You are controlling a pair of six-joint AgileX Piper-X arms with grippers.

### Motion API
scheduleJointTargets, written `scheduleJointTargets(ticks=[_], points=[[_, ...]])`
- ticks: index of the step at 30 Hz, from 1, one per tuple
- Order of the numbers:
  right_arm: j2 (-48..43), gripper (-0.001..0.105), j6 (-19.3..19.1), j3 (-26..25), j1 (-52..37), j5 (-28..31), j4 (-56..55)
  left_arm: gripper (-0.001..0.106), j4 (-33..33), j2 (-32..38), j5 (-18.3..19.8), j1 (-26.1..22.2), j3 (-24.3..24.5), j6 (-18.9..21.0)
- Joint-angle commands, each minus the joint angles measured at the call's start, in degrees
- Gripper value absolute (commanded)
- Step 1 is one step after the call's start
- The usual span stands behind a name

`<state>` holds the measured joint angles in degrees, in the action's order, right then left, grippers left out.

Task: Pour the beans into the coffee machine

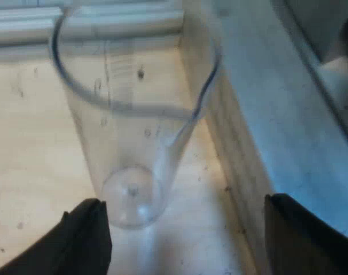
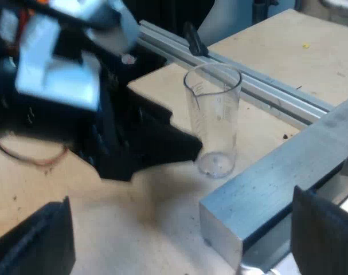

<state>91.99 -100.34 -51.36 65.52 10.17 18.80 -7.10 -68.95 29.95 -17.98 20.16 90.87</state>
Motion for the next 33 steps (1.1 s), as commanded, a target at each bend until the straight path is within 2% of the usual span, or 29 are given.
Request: scheduleJointTargets(ticks=[1, 3, 4, 5, 7, 9, 10, 11, 12, 13, 17, 18, 19, 21, 23, 26, 28, 30, 33], points=[[-3.9, 0.078, -2.7, -0.7, 0.0, 1.6, -5.4, 0.06, 2.3, 2.6, -1.5, 0.3, 0.2, 0.6], [-5.7, 0.078, -2.7, -0.9, 0.0, 2.9, -9.2, 0.06, 3.7, 4.3, -2.6, 0.5, 0.2, 0.6], [-6.9, 0.078, -2.7, -1.0, 0.0, 3.2, -11.1, 0.06, 8.2, 8.2, -6.0, 1.5, 0.2, 0.6], [-7.5, 0.078, -2.7, -0.9, 0.0, 3.4, -11.5, 0.06, 9.1, 9.6, -6.9, 1.8, 0.2, 0.6], [-13.3, 0.078, -2.5, -0.9, 0.0, 3.3, -18.8, 0.06, 13.5, 13.8, -8.0, 3.2, 0.4, 0.6], [-14.7, 0.078, -2.4, -0.9, 0.0, 3.3, -20.5, 0.06, 15.0, 16.0, -8.3, 3.7, 0.4, 0.6], [-18.2, 0.078, -2.4, -0.9, 0.0, 3.3, -23.8, 0.06, 17.3, 18.3, -8.8, 4.4, 0.4, 0.6], [-19.4, 0.078, -2.4, -0.9, 0.0, 3.3, -24.8, 0.06, 19.9, 22.5, -9.2, 5.3, 0.4, 0.6], [-21.7, 0.078, -2.4, -0.9, 0.0, 3.3, -26.7, 0.06, 25.4, 33.0, -10.0, 6.3, 0.4, 0.6], [-24.1, 0.078, -2.4, -0.9, 0.0, 3.3, -28.4, 0.06, 28.2, 38.3, -10.0, 6.3, 0.8, 0.6], [-30.9, 0.078, -2.4, -0.9, 0.0, 5.2, -33.1, 0.06, 35.4, 46.8, -9.8, 6.3, 3.3, 0.8], [-33.0, 0.078, -2.4, -0.9, 0.0, 6.1, -34.5, 0.06, 37.6, 49.5, -8.6, 6.3, 4.7, 1.5], [-34.2, 0.078, -2.4, -0.9, 0.0, 6.9, -35.0, 0.06, 38.5, 50.2, -8.0, 6.3, 5.4, 2.0], [-39.0, 0.078, -2.4, -0.9, 0.0, 11.1, -38.8, 0.06, 40.3, 53.3, -3.9, 6.3, 8.0, 4.1], [-42.1, 0.078, -2.4, -0.9, 0.0, 14.4, -42.2, 0.06, 40.5, 54.9, -2.2, 6.3, 10.2, 5.3], [-45.7, 0.078, -2.2, -1.7, 0.0, 17.6, -47.2, 0.06, 40.4, 55.7, -2.2, 6.3, 13.6, 7.6], [-49.5, 0.078, 1.2, -3.7, -1.1, 20.0, -55.9, 0.06, 41.4, 55.7, -1.9, 6.3, 17.4, 8.2], [-51.5, 0.078, 2.7, -4.6, -3.5, 19.9, -58.9, 0.06, 42.9, 55.8, -1.9, 6.3, 19.9, 8.3], [-54.3, 0.078, 2.9, -5.2, -9.5, 18.9, -61.6, 0.06, 43.7, 55.8, -1.9, 7.8, 22.5, 8.3]])
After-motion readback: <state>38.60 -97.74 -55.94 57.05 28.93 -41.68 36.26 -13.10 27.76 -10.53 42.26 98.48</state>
